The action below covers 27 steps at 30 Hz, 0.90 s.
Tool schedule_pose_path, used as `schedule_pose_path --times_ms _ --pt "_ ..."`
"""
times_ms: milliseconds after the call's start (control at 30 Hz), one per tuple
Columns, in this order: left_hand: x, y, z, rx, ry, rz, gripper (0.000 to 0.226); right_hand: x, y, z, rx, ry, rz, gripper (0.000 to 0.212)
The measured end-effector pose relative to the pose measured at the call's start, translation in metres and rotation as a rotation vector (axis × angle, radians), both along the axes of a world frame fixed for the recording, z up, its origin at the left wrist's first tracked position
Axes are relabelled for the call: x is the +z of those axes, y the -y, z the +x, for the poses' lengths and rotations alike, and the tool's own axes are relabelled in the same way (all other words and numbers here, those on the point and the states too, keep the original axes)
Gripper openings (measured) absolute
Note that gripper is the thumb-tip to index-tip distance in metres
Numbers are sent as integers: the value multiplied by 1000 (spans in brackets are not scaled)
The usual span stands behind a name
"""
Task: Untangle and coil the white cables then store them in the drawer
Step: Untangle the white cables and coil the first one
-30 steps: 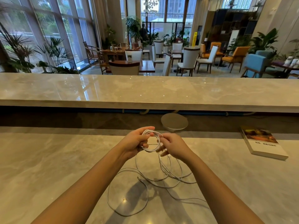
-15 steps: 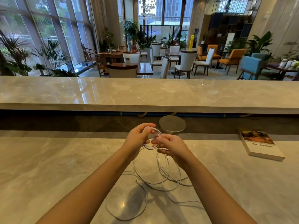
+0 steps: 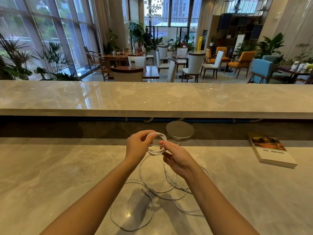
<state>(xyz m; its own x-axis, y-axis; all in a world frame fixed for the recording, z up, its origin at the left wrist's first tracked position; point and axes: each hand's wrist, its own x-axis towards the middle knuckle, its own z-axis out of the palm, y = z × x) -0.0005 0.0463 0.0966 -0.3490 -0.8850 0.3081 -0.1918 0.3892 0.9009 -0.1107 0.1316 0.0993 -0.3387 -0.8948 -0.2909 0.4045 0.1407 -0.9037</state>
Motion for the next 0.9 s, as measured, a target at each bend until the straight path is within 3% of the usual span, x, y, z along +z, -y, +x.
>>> schedule_pose_path --times_ms 233,467,700,900 --pt "-6 0 1 16 12 56 16 -2 2 1 -21 72 -30 21" --pt "-7 1 0 -85 1 254 20 1 0 -2 67 269 -52 26" --pt "-13 5 10 -131 -17 279 21 -7 6 6 75 111 -37 25" --pt "-18 7 17 -126 30 248 22 -15 14 17 -63 113 -42 24"
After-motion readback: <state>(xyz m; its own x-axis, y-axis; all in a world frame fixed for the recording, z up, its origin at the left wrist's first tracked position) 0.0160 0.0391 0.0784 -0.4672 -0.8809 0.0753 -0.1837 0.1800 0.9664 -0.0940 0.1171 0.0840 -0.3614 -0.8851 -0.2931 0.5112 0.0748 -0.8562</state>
